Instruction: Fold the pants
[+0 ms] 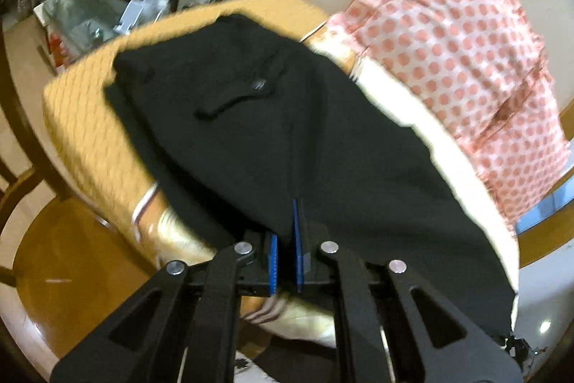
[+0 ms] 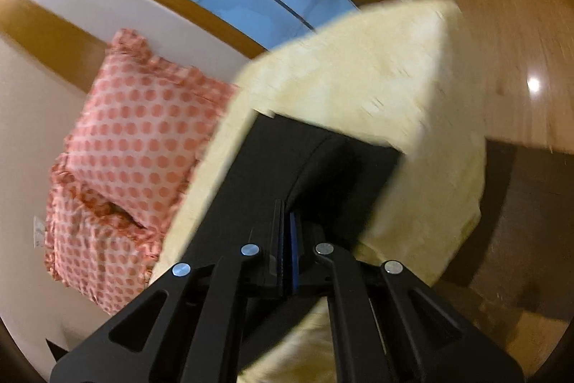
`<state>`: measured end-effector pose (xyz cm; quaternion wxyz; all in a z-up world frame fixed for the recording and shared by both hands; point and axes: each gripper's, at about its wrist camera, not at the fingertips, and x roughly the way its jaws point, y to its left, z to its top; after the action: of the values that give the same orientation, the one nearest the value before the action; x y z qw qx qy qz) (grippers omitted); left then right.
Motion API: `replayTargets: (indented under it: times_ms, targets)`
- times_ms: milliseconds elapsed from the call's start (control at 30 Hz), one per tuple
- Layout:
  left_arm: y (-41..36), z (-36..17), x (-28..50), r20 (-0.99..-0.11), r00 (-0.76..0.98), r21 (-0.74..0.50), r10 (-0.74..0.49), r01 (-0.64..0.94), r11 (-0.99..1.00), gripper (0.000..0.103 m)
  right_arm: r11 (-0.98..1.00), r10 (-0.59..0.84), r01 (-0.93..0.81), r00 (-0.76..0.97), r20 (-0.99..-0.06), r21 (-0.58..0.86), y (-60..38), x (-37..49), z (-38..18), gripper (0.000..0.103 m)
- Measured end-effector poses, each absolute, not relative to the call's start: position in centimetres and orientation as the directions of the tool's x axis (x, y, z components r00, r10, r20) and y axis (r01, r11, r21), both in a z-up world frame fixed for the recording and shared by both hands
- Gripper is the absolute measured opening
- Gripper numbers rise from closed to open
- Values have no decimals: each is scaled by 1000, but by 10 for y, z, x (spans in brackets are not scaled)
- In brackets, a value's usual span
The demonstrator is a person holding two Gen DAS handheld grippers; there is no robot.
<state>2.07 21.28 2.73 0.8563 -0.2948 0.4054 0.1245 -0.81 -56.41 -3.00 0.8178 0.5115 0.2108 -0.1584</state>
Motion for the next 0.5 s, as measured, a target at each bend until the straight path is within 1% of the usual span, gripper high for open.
replayTargets:
  times_ms: [67, 133, 233, 300, 400, 500]
  targets:
    - [215, 22, 14, -744, 668, -433, -26, -451, 781, 8, 412, -39, 473, 863, -504, 779, -564, -11, -36, 3]
    - [214, 28, 9, -735, 678, -434, -14, -455, 777, 8, 415, -55, 471, 867, -495, 778, -562, -16, -34, 3]
    - [212, 33, 12, -739, 674, -382, 16, -439, 813, 10, 469, -77, 476, 861, -503, 744, -560, -14, -26, 3]
    - [211, 27, 18, -758, 652, -355, 26, -445, 822, 10, 447, -66, 492, 851, -521, 747, -563, -11, -32, 3]
    - [206, 30, 15, -751, 658, -321, 56, -438, 840, 10, 444, -71, 494, 851, -520, 748, -562, -16, -36, 3]
    - [210, 29, 15, -752, 658, -344, 33, -434, 833, 10, 454, -78, 497, 849, -523, 739, -561, -19, -33, 3]
